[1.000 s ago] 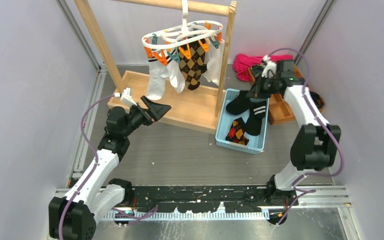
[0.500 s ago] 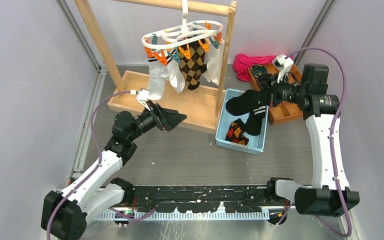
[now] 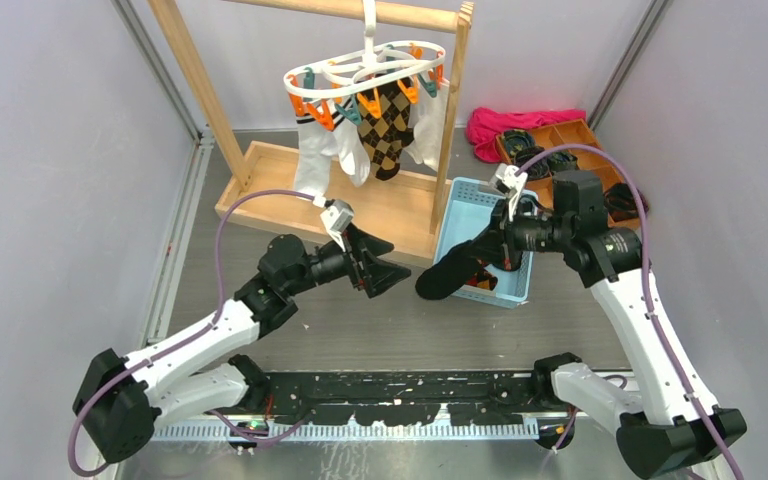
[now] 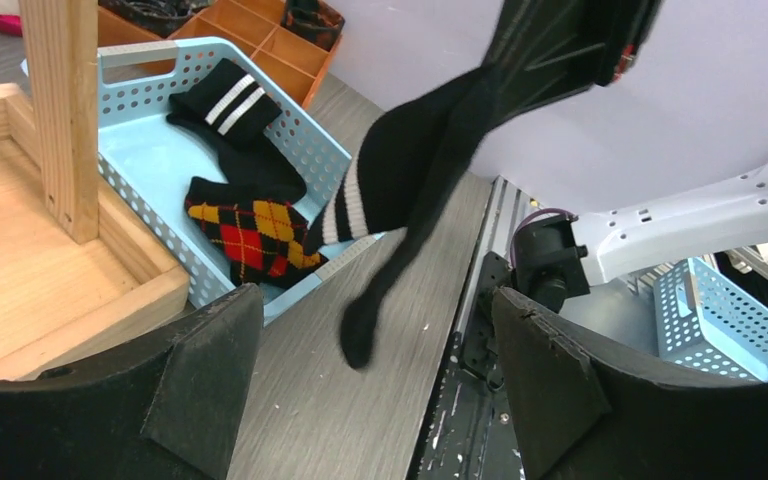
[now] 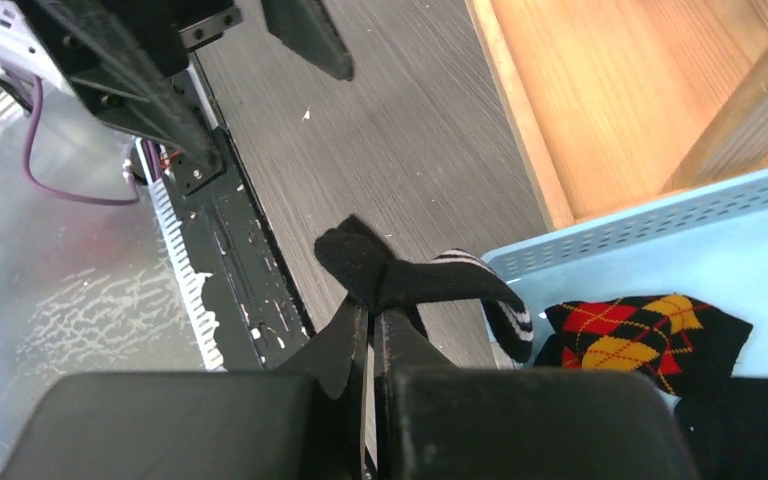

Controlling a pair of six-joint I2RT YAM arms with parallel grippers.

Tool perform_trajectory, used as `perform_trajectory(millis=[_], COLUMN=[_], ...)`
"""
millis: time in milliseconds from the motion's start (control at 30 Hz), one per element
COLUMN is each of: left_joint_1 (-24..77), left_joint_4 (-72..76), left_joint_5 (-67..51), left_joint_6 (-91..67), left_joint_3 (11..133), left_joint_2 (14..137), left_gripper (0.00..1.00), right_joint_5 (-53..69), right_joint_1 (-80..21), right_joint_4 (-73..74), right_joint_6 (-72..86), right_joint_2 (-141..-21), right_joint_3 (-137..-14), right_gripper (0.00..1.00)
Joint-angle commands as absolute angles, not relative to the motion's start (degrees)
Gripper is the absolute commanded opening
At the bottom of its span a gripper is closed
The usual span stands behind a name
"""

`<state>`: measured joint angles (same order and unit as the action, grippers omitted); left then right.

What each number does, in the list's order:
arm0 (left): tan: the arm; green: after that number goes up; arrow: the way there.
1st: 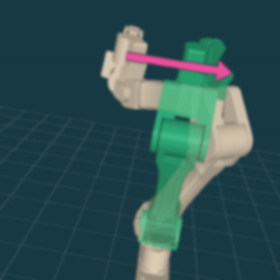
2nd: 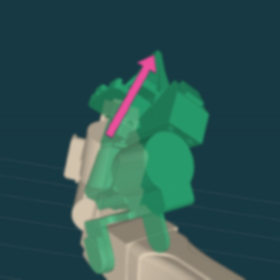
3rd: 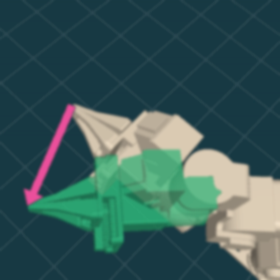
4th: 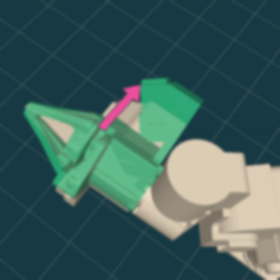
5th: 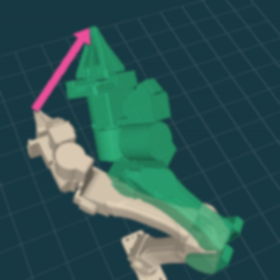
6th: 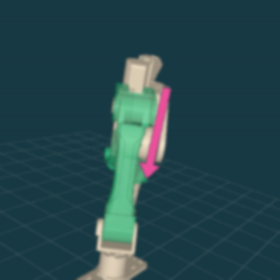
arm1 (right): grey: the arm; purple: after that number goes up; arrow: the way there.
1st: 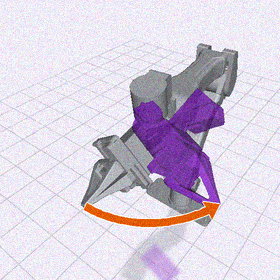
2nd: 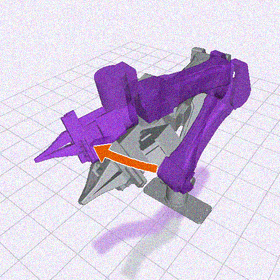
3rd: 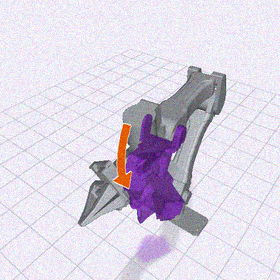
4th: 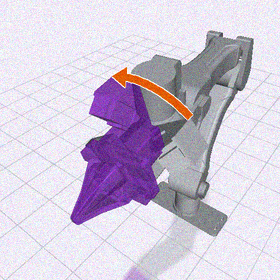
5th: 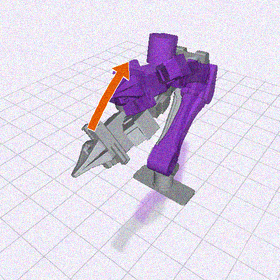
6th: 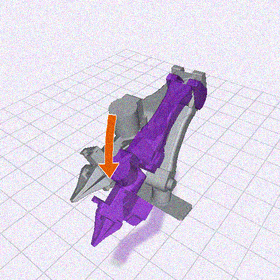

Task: Clip the socks to the hanger
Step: Pick up the sock from the bin.

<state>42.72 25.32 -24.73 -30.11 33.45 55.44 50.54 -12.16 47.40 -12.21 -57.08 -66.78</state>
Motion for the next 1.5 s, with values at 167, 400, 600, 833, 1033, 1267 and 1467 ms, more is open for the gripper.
perform_trajectory(millis=[167,400,600,833,1033,1267,1467], left_joint_1=[48.41,53.76,56.19,56.29,56.25,56.25,56.25], left_joint_4=[27.74,19.87,18.76,11.15,-17.42,-26.65,-20.81], left_joint_5=[-21.17,-17.22,-15.47,-20.23,-18.47,-18.04,-21.25], left_joint_6=[-23.51,-14.47,-11.5,-8.75,8.2,12.51,8.19], left_joint_3=[36.99,44.0,47.01,49.81,54.85,58.47,59.35], left_joint_2=[58.9,65.51,69.68,68.05,59.6,52.03,52.3], left_gripper=[0.84,0.82,0.7,0.0,0.0,0.0,0.0], right_joint_5=[47.31,47.62,46.61,46.86,51.88,55.73,53.92], right_joint_1=[-19.82,-23.85,-25.33,-25.52,-25.52,-25.63,-28.74], right_joint_4=[35.58,31.85,31.04,29.12,31.83,23.77,14.33], right_joint_6=[-6.99,-4.49,-4.08,-2.07,-6.52,-12.6,-9.15], right_joint_2=[-55.19,-55.68,-55.89,-55.28,-53.61,-48.39,-50.7], right_joint_3=[-64.08,-62.48,-62.06,-60.69,-60.41,-51.31,-49.09], right_gripper=[0.01,0.01,0.01,0.03,0.41,0.8,0.88])
